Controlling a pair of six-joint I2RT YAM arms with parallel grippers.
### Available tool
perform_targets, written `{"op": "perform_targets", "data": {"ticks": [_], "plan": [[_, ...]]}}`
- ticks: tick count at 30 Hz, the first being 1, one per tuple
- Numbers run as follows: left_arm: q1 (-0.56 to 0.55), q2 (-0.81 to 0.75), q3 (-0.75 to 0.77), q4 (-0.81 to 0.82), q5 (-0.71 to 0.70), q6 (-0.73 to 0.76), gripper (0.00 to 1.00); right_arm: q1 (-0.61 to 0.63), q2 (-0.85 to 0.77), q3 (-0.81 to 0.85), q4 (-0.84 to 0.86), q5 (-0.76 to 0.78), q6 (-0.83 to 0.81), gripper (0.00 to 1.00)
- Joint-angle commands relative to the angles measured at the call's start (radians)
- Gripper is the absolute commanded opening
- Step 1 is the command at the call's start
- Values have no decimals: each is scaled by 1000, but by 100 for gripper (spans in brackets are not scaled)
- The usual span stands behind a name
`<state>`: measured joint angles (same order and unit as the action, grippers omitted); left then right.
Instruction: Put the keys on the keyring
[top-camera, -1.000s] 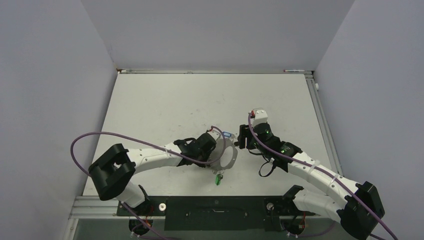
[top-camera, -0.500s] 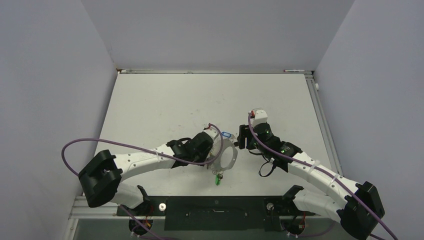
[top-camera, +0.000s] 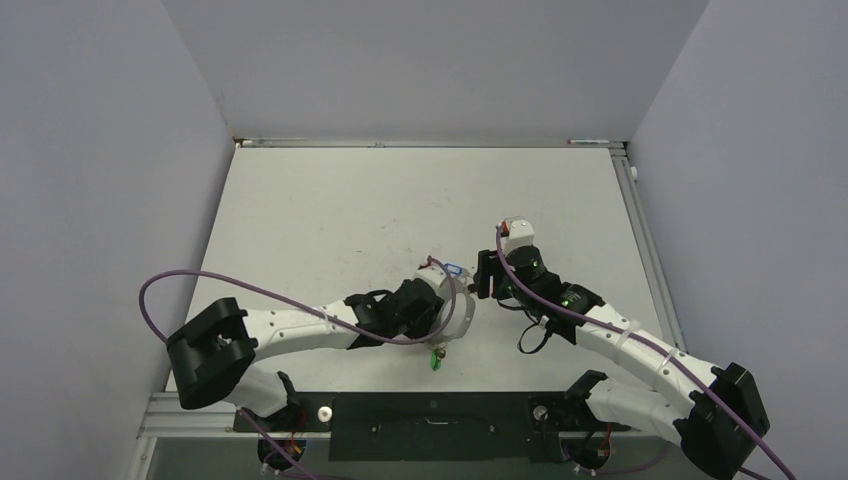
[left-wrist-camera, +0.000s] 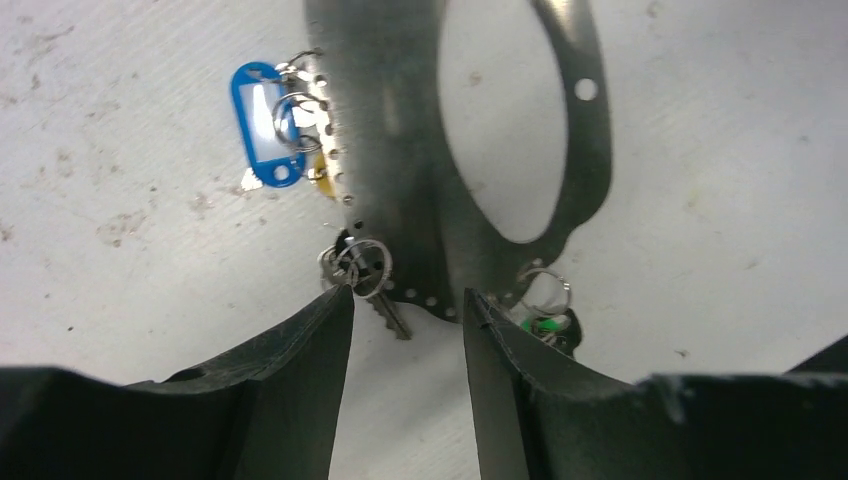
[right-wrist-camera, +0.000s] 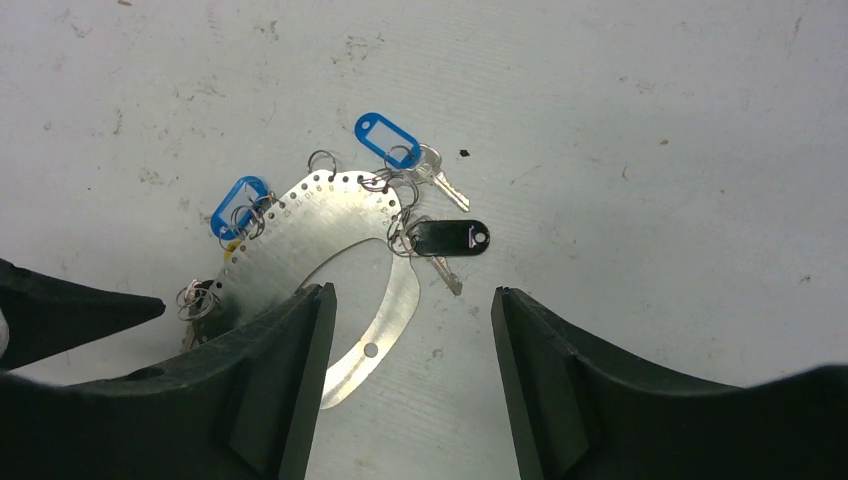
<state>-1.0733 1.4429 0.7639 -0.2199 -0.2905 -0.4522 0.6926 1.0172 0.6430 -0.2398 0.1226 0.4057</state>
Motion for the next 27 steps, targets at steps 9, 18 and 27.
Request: {"op": "perform_targets", "data": {"ticks": [9,18,27], "plan": [[-71,89,47,30,-89,275,32,-8,-1,7,41,-13,2,60],[-65,94,61,31,-74,305,34,-8,0,12,36,-19,2,60],[-61,53,80,-12,-35,392,47,-8,10,1,52,-21,8,60]]}}
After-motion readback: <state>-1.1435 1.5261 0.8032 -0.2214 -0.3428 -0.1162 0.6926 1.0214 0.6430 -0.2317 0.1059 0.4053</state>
